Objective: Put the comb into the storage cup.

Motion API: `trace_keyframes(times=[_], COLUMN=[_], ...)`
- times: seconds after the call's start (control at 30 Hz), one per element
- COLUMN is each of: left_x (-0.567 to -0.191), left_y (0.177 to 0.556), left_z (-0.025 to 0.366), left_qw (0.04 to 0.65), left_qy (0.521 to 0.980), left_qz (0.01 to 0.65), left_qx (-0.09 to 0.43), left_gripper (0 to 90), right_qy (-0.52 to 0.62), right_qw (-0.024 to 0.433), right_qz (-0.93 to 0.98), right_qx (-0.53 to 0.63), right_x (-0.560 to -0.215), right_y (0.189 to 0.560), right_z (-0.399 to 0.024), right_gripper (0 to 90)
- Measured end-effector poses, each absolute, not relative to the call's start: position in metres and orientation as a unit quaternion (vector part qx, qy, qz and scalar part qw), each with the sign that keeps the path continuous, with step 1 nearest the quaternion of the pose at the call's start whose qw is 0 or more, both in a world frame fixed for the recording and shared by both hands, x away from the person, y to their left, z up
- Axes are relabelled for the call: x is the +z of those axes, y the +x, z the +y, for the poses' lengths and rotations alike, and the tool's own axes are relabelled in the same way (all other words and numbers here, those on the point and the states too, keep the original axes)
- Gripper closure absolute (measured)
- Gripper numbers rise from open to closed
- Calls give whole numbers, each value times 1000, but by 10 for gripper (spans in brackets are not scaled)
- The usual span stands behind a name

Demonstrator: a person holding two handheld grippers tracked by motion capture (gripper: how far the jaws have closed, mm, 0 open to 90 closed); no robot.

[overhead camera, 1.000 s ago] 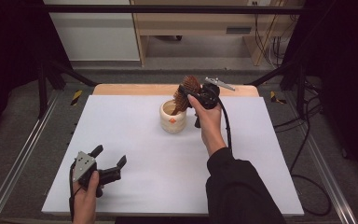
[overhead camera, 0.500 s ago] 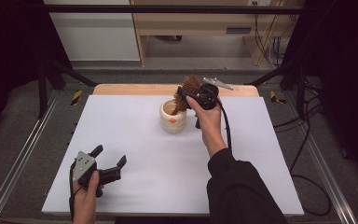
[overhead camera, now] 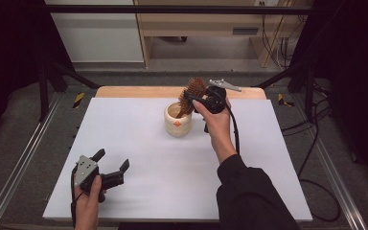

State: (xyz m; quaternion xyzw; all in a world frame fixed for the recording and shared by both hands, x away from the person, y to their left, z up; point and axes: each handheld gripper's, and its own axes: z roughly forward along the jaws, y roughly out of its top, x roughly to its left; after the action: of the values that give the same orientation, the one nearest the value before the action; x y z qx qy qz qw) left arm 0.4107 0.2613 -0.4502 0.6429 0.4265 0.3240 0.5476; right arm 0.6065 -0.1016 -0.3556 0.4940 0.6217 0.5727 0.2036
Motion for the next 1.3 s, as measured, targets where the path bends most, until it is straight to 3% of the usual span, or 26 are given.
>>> trace_keyframes(times=[1.3], left_x=[-452], left_y=[412], left_z=[267], left_qw=[545], left_qy=[634], left_qz=[439], left_qx=[329], left_gripper=[18], right_qy=[429], right_qw=[242], right_qz=[654], right_qx=[574], right_x=[-323], right_y=[576], right_z=[-143], right_gripper=[75])
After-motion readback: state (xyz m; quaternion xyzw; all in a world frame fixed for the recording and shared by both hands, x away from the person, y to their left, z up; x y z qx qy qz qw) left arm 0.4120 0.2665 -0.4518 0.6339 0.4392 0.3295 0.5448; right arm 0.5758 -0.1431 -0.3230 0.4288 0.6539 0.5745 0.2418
